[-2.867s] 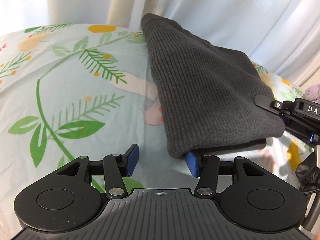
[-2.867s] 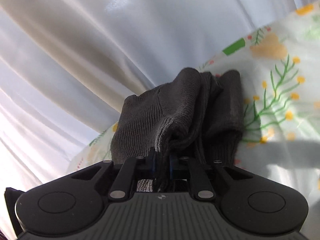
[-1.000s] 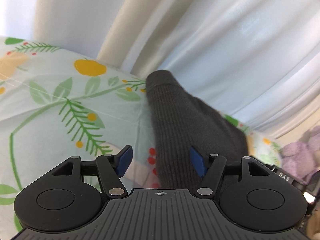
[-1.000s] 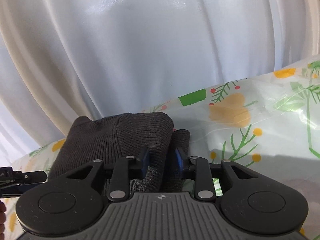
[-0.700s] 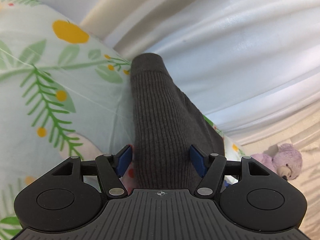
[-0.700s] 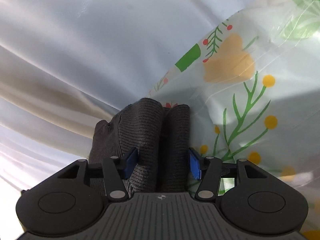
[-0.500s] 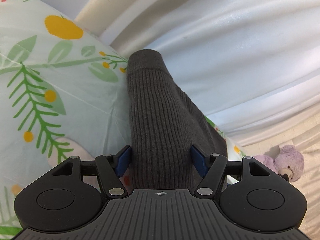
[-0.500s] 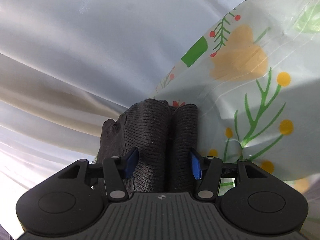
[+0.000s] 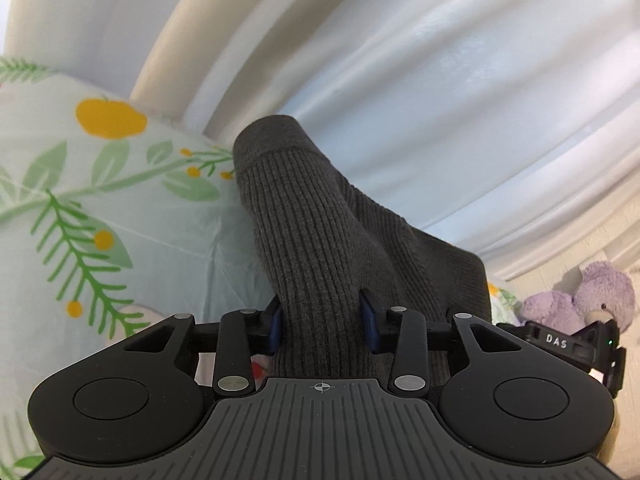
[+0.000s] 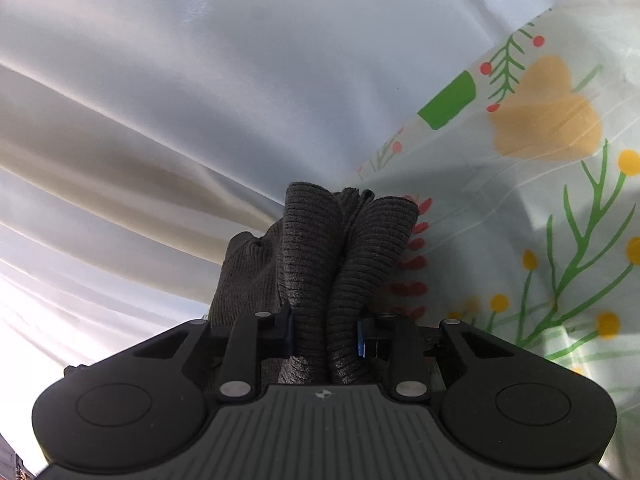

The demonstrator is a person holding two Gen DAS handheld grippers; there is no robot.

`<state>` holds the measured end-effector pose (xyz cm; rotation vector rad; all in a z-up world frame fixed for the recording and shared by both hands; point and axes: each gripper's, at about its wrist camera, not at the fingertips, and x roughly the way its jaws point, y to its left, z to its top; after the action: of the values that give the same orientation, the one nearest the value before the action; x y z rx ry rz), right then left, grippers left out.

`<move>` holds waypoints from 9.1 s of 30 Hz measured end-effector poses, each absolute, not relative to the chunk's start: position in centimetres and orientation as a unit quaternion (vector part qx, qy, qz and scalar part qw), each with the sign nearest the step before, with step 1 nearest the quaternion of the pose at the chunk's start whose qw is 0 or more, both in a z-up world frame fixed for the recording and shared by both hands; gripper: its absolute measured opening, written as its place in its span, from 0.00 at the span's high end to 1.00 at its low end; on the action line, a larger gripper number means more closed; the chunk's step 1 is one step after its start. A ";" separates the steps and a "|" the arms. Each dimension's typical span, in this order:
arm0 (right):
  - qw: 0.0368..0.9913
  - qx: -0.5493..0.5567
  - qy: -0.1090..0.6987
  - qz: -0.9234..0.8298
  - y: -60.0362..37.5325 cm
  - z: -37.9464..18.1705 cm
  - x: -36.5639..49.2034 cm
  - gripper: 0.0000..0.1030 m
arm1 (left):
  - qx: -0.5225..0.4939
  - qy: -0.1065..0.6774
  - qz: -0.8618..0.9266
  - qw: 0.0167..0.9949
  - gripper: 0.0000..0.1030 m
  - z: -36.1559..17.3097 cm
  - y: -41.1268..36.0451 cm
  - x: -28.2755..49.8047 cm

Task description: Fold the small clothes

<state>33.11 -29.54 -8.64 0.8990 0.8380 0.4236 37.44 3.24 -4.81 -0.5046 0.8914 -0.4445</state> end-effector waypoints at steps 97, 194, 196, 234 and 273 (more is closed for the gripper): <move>0.938 0.048 0.317 0.128 -13.3 -1.6 13.7 0.67 | -0.079 0.396 -0.011 0.915 0.36 -1.6 6.8 18.8; 0.840 0.002 0.543 0.011 -9.5 -2.4 14.1 0.17 | 0.056 0.513 0.028 0.856 0.15 -3.2 2.3 16.8; 0.840 0.002 0.543 0.011 -9.5 -2.3 14.1 0.17 | 0.056 0.513 0.028 0.856 0.15 -3.1 2.4 16.8; 0.839 0.009 0.543 0.013 -9.5 -2.1 14.0 0.17 | 0.054 0.512 0.023 0.857 0.15 -3.0 2.3 16.8; 0.838 0.001 0.545 0.012 -9.4 -2.0 13.9 0.17 | 0.062 0.512 0.010 0.857 0.15 -2.9 1.9 16.5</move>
<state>13.93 -9.38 -2.04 0.0015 1.1532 0.0244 16.51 1.93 -2.93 0.1302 1.0754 0.0215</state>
